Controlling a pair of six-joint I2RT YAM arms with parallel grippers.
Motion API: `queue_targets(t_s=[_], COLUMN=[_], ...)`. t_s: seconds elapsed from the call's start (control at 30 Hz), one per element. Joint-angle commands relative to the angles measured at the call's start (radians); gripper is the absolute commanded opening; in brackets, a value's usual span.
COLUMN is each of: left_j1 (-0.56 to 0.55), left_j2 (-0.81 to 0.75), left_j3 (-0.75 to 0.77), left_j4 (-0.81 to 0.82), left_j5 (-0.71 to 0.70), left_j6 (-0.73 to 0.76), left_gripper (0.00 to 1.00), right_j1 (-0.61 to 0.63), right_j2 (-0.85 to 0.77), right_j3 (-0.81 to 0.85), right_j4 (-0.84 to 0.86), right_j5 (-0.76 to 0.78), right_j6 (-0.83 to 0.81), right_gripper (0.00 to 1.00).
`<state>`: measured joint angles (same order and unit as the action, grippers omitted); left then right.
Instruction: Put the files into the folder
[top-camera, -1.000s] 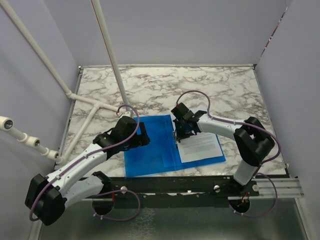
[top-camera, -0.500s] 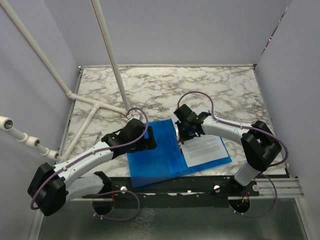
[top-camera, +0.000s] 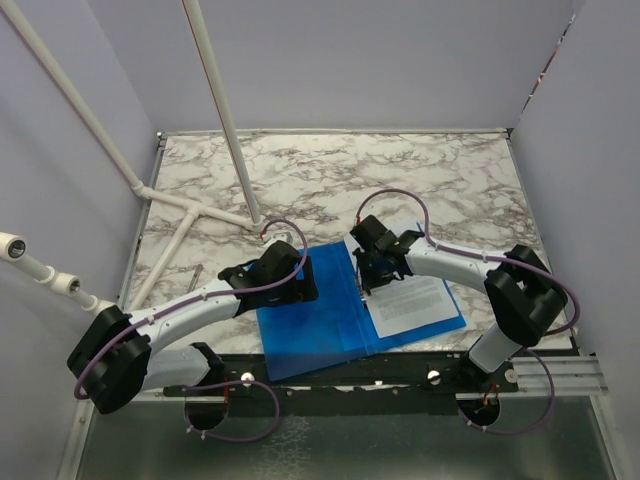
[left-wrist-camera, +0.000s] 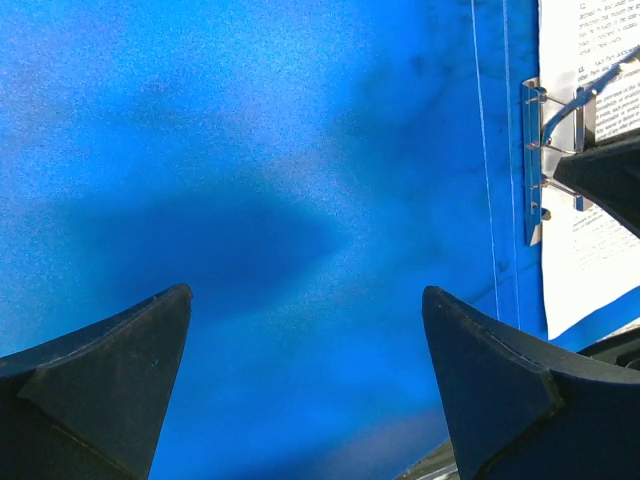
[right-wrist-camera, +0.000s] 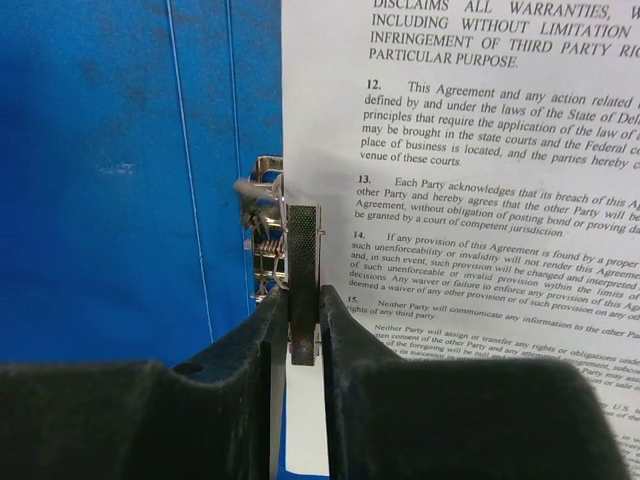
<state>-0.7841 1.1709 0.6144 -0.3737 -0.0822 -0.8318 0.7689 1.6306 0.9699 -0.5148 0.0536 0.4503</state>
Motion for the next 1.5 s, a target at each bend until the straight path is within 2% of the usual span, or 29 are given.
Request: queue_targets(t_s=[0.0, 0.23, 1.0, 1.1, 1.47], left_j1=[-0.006, -0.009, -0.014, -0.013, -0.014], left_j2=[0.025, 0.057, 0.09, 0.087, 0.088], left_j3=[-0.025, -0.042, -0.041, -0.043, -0.042], left_j4=[0.047, 0.079, 0.099, 0.099, 0.1], left_j5=[-0.033, -0.034, -0.039, -0.039, -0.04], left_j6=[-0.017, -0.029, -0.028, -0.029, -0.027], left_gripper=[0.99, 0.99, 0.99, 0.99, 0.99], right_j1=[0.01, 0.01, 0.01, 0.01, 0.01], right_j2=[-0.023, -0.029, -0.128, -0.138, -0.155], right_j3=[-0.026, -0.044, -0.103, -0.11, -0.122], right_j4=[0.013, 0.03, 0.048, 0.053, 0.053], right_j5=[-0.006, -0.003, 0.046, 0.051, 0.066], right_j6=[0.01, 0.017, 0.074, 0.083, 0.094], right_gripper=[0.22, 0.29, 0.33, 0.3, 0.11])
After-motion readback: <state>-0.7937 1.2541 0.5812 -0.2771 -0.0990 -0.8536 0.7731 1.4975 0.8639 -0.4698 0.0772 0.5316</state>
